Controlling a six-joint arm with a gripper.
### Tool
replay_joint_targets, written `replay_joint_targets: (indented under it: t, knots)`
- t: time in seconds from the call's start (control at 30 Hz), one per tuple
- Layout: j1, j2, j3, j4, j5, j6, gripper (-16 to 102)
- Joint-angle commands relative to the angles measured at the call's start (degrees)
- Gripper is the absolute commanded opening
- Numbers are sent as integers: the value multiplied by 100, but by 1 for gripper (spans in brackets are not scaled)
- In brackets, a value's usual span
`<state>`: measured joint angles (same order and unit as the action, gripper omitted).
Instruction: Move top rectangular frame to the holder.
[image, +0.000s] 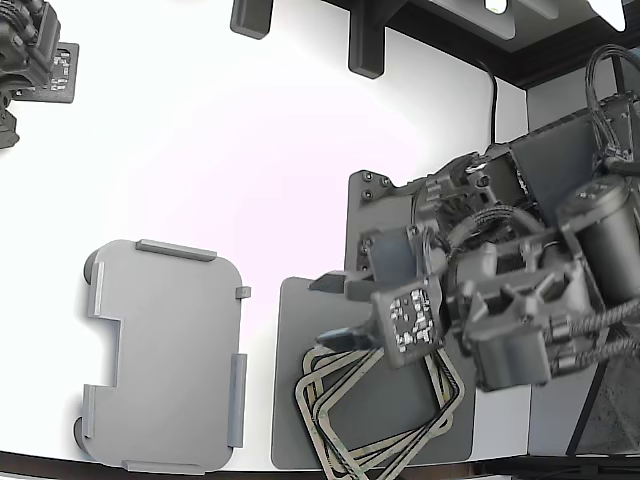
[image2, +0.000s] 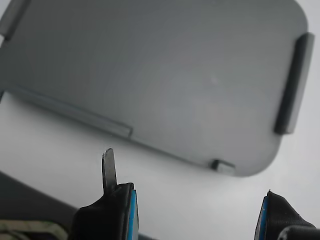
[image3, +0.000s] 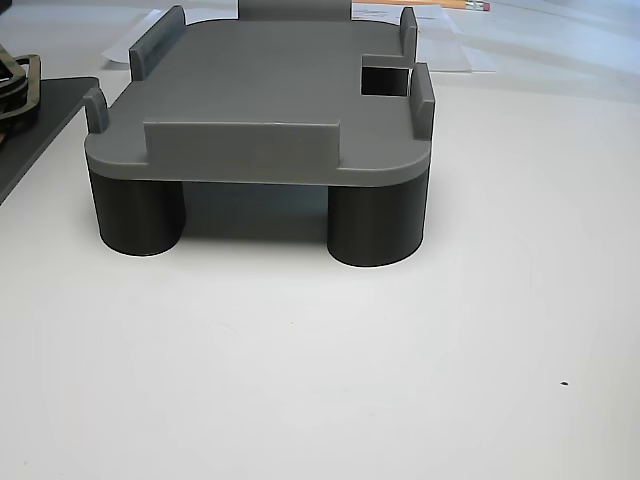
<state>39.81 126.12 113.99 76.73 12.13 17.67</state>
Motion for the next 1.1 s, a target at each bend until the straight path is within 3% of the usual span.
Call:
replay_joint_targets:
  t: [0.0, 0.17, 0.4, 0.5, 1.07]
  knots:
    - [703, -527, -554, 536, 9, 475, 100]
    - [1626, -1556, -1125, 1292, -53, 1485, 100]
    - [2584, -1626, -1063, 1459, -281, 2215, 100]
    - [3023, -1626, -1055, 1468, -158, 2470, 100]
    - [2865, -2382, -844, 1178, -475, 1872, 96]
